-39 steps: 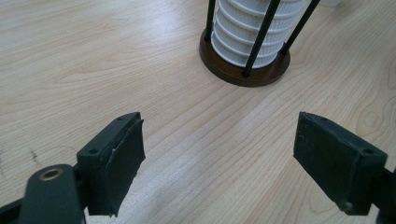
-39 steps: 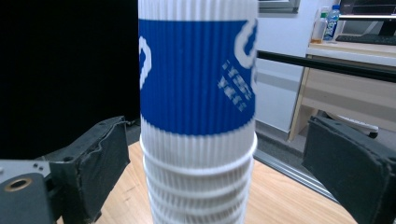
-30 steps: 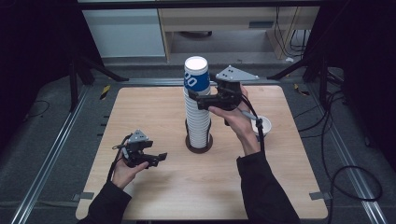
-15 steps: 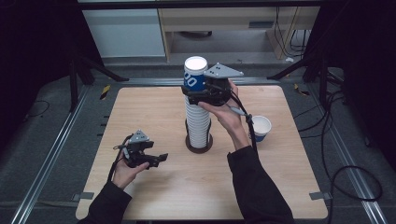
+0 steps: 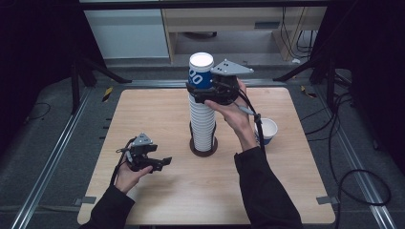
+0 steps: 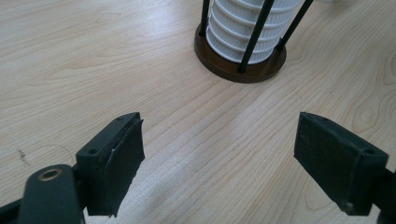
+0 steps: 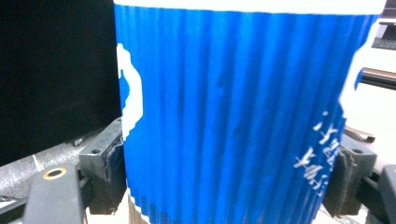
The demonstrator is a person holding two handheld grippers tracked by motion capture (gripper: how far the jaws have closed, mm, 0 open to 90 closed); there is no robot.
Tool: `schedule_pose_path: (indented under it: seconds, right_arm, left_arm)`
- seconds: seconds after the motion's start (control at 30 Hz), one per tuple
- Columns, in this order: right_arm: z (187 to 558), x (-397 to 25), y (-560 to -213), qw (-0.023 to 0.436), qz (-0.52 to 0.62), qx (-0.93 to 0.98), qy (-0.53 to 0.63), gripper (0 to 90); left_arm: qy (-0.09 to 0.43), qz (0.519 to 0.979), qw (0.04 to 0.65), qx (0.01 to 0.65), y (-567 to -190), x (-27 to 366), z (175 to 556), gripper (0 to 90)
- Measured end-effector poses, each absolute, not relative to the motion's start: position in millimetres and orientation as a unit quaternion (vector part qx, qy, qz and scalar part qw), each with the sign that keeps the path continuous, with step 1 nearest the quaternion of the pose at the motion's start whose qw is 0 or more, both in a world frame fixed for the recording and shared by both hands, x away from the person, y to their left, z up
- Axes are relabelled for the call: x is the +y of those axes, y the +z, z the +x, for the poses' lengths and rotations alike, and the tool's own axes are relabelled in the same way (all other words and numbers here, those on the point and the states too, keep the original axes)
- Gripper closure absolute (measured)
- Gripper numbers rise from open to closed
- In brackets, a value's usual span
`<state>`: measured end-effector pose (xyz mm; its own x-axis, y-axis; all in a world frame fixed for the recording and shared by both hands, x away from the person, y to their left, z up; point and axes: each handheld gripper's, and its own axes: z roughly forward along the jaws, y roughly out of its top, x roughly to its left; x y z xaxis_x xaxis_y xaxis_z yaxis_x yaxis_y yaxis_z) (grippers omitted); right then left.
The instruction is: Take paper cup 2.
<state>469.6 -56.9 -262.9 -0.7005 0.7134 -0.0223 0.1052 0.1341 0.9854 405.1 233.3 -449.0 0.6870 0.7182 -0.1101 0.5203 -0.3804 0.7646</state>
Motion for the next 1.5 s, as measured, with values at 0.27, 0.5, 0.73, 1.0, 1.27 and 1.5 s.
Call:
schedule_pose_path:
  seconds: [0.27, 0.5, 0.73, 1.0, 1.27, 1.5]
  right_arm:
    - [468.0, -57.7, -251.0, 0.264, 0.283, 0.703, 0.597, 19.9]
    - [464.9, -59.6, -233.1, 0.273, 0.279, 0.691, 0.608, 19.9]
    - [460.4, -64.0, -221.3, 0.28, 0.275, 0.682, 0.618, 19.9]
    - [449.2, -76.6, -209.7, 0.294, 0.267, 0.674, 0.623, 19.9]
    - [431.0, -106.2, -217.2, 0.309, 0.271, 0.679, 0.609, 19.9]
    - [415.2, -132.8, -240.7, 0.307, 0.281, 0.692, 0.59, 19.8]
  left_arm:
    - [0.12, 0.82, 0.412, 0.379, -448.1, 234.5, 405.2, 15.4]
    - [0.12, 0.819, 0.412, 0.379, -447.9, 234.8, 405.2, 15.4]
    - [0.12, 0.819, 0.412, 0.379, -448.0, 234.5, 405.1, 15.3]
    - [0.122, 0.818, 0.414, 0.38, -447.1, 235.5, 404.9, 15.3]
    - [0.121, 0.816, 0.418, 0.381, -445.8, 237.0, 404.6, 15.4]
    - [0.119, 0.818, 0.417, 0.378, -445.2, 235.8, 403.8, 15.5]
